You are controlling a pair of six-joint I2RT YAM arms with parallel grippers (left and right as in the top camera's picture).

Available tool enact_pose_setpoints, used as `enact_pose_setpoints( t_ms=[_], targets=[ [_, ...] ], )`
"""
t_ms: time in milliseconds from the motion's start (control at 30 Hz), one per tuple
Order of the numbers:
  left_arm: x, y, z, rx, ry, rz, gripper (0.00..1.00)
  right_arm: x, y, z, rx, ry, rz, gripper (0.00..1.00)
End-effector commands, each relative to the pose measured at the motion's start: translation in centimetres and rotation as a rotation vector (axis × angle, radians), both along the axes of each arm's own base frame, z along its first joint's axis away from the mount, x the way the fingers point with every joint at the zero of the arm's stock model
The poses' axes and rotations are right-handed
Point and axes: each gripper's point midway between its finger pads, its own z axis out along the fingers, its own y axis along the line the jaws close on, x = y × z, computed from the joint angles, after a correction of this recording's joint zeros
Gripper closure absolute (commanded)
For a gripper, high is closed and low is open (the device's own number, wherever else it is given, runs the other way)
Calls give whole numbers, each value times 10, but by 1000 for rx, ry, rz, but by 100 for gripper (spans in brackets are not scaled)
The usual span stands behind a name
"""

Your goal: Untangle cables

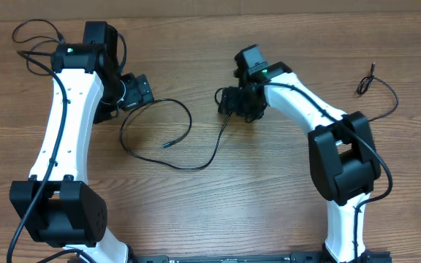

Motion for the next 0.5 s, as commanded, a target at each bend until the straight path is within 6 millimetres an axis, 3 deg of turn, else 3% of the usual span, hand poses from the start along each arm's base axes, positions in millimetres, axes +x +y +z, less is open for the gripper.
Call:
enact_pose_setpoints(
  t_ms=[0,33,100,167,233,467],
  targets=[
    [-4,3,-8,9,28,19,0,-5,2,-17,-66,20,-44,33],
    [-5,4,-9,10,34,19,0,-6,3,-22,-73,28,-56,33],
    [-7,4,-10,10,41,19,0,-7,6,-29,-73,38,-65,44],
    [-8,4,-10,13,46,19,0,-8,12,-33,-41,60,-79,81],
    [-8,4,-10,13,46,19,0,-9,22,-30,12,72,-65,95],
    [-9,3,-11,9,50,-6,0,-9,75,17,324,103,36,96]
  ],
)
